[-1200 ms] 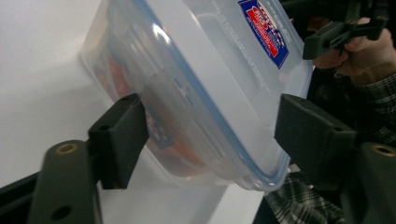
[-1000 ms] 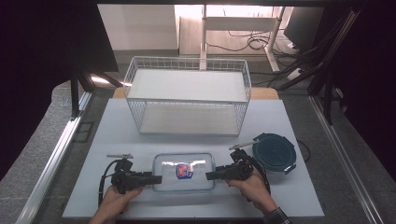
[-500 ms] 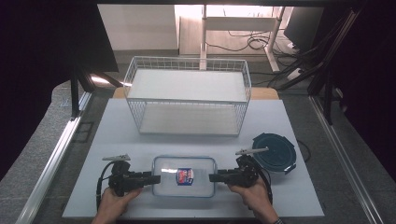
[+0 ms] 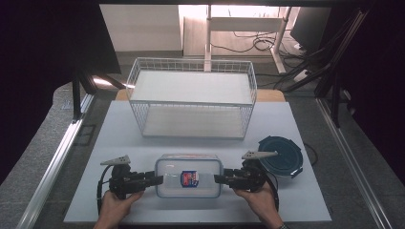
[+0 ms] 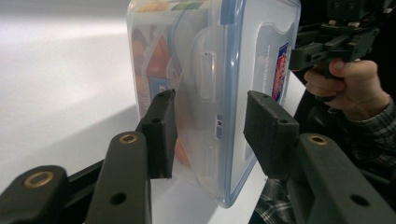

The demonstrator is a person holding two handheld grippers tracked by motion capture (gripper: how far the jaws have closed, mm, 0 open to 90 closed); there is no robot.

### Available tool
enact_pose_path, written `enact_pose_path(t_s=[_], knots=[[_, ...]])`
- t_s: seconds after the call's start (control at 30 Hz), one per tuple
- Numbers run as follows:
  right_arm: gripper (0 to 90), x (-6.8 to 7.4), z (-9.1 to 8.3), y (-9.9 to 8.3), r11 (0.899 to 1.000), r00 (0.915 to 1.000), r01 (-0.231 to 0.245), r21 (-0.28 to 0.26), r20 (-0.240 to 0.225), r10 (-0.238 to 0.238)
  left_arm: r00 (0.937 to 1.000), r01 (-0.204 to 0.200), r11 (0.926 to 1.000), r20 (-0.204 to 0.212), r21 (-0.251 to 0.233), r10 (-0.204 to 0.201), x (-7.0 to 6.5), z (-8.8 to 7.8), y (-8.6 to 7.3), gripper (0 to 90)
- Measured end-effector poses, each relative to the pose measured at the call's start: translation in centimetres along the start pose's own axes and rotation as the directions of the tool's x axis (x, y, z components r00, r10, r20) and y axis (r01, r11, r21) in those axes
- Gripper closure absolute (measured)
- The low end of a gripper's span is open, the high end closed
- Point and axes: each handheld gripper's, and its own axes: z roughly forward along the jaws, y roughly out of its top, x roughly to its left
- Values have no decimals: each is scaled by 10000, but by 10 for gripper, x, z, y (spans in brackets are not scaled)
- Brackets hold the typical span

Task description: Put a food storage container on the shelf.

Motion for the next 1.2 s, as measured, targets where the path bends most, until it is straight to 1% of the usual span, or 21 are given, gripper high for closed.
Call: enact_pose_path(t_s=[0.07,0.2,0.47,0.57,0.7,0.77,0.9,1.03,1.2], knots=[[521,-1,-1,1,10000,10000,-23,-78,5,23,10000,34,10000,46,-20,-34,0,0,2,552],[520,-1,-3,6,9998,10000,-73,-181,-1,73,9999,-118,9999,32,-120,118,-1,0,10,553],[522,-1,-10,24,9990,9999,132,-439,62,-129,9992,-399,9990,43,-184,400,-4,-1,31,553],[524,-3,-14,32,9981,9998,169,-598,55,-166,9984,-554,9983,54,-171,555,-6,-1,46,552],[535,-5,-25,50,9946,9999,117,-1027,-79,-125,9979,-619,9979,181,-203,623,-8,-1,65,552],[537,-6,-30,59,9935,9998,94,-1133,-148,-112,9973,-712,9970,171,-288,718,-10,-2,75,551],[537,-7,-34,73,9920,9997,101,-1257,-187,-126,9962,-862,9957,58,-342,864,-15,-5,94,551],[537,-7,-38,87,9900,9995,188,-1400,-211,-219,9951,-986,9943,40,-405,988,-18,-8,112,552],[536,-5,-44,111,9871,9993,314,-1571,-167,-344,9939,-1101,9927,5,-494,1103,-22,-13,136,551]])
